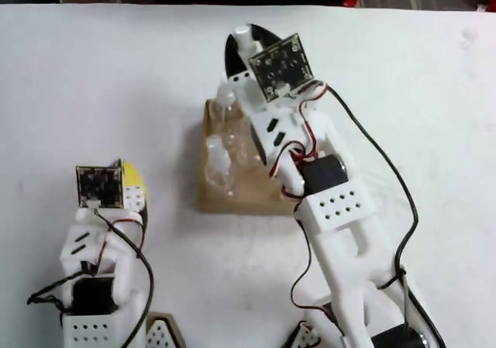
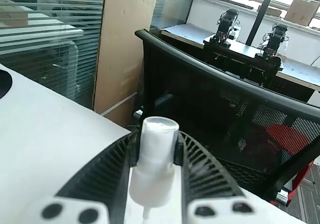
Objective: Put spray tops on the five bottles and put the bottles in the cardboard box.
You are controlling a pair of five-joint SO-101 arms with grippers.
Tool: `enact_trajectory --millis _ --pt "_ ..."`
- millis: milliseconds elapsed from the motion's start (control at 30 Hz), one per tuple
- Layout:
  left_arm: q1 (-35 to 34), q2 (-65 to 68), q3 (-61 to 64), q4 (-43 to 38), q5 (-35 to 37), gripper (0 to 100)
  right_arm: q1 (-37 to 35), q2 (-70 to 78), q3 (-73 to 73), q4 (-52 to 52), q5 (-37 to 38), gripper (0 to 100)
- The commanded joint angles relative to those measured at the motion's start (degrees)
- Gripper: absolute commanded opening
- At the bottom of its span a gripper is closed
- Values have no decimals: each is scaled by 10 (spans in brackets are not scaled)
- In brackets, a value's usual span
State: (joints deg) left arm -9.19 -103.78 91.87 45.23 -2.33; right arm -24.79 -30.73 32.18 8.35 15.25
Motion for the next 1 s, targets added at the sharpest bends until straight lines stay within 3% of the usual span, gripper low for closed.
enact_trajectory --millis 0,300,567,867,967 --pt "6 -6 -9 -15 -7 24 0 -22 15 -15 -4 16" --pt "6 -6 -9 -15 -7 24 1 -24 75 -25 -4 16" --pt "6 -6 -9 -15 -7 24 7 -25 212 -201 -4 16" --pt "6 -6 -9 -15 -7 24 7 -25 304 -284 -8 16" --pt "6 -6 -9 -15 -7 24 10 -25 325 -317 -47 16"
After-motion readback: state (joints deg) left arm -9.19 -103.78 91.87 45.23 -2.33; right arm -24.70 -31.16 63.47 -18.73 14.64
